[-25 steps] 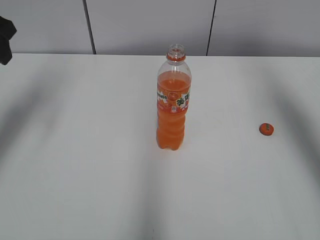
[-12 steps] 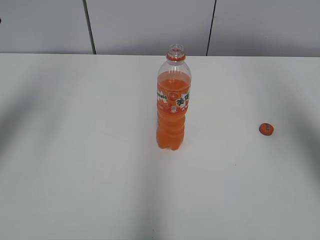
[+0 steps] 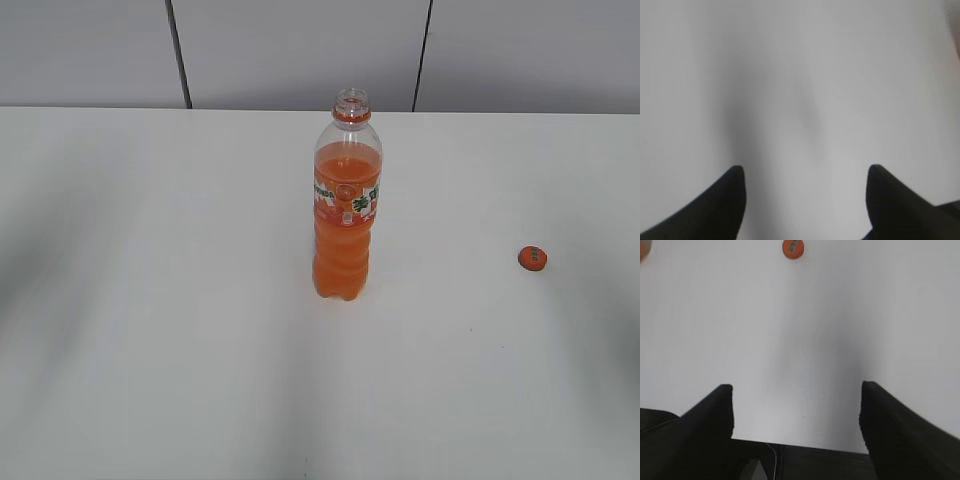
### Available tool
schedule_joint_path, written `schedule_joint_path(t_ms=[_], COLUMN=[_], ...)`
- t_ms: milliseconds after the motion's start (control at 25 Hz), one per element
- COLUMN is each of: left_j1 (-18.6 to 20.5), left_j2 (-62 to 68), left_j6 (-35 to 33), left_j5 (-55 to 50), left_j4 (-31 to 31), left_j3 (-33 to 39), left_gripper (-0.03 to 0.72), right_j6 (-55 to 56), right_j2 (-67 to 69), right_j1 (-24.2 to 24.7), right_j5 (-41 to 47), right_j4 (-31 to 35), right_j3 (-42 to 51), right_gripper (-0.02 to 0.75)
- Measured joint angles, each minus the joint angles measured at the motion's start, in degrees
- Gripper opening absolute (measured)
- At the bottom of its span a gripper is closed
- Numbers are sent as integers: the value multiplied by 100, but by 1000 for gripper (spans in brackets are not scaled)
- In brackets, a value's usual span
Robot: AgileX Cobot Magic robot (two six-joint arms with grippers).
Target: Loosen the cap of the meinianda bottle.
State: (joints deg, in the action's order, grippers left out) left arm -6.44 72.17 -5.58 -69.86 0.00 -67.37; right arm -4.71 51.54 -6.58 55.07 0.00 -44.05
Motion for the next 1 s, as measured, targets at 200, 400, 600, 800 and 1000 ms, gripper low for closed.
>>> schedule_joint_path(t_ms=[200,400,600,800,1000], left_j1=[0,0,0,0,0], left_j2=[-713,-1716,-3211,-4604,-5648], left_j6=[0,0,0,0,0], left_j5=[118,222,525,944,1055], left_j4=[0,-67,-96,-107,-131], left_j3=[1401,2448,3076,3312,3462], left_gripper=[464,464,463,463,463], right_j6=[0,13,72,72,72], right_j2=[-1062,-1791,-2245,-2423,-2559], right_j1=[0,0,0,0,0], right_j5=[-470,-550,-586,-586,-590], right_j4=[0,0,0,0,0], right_j3=[1410,1801,1801,1801,1801], right_gripper=[587,587,587,587,587])
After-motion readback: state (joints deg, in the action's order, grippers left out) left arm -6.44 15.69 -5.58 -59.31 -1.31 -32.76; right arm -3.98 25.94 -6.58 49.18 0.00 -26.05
